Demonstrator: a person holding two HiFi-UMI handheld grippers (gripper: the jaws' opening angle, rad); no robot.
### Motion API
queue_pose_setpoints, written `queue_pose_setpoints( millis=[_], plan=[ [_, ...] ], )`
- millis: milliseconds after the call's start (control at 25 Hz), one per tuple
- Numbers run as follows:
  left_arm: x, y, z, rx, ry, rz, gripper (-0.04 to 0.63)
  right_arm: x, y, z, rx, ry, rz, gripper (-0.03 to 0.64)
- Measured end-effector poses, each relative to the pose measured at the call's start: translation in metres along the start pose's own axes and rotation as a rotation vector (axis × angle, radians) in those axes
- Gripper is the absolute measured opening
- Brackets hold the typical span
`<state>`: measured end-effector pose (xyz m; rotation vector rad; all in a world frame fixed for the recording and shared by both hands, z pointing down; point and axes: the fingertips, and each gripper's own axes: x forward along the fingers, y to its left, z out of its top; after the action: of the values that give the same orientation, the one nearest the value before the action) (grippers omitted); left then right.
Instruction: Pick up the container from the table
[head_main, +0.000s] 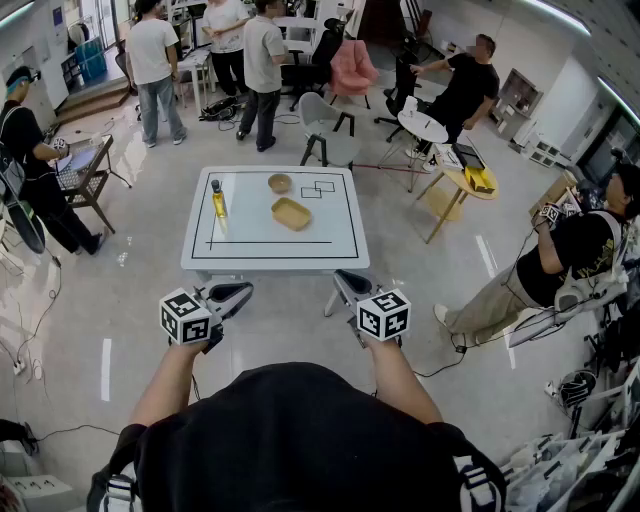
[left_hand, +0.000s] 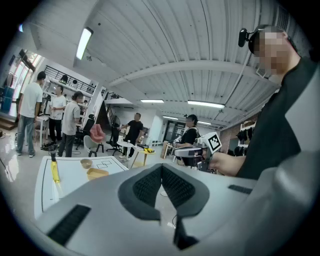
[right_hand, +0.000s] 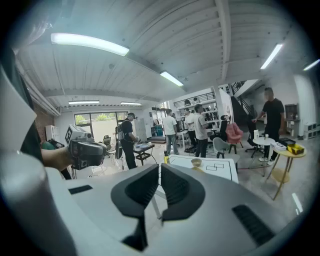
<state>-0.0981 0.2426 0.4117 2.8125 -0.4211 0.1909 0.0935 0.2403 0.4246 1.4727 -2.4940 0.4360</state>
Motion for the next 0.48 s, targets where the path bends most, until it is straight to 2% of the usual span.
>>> queue_pose_setpoints(
  millis=[480],
  plan=[
    [-0.048, 0.032, -0.005, -0.019, -0.013, 0.004, 0.008, 0.039, 0.036, 0.005, 0.027, -0.007, 0.0, 0.015]
  ],
)
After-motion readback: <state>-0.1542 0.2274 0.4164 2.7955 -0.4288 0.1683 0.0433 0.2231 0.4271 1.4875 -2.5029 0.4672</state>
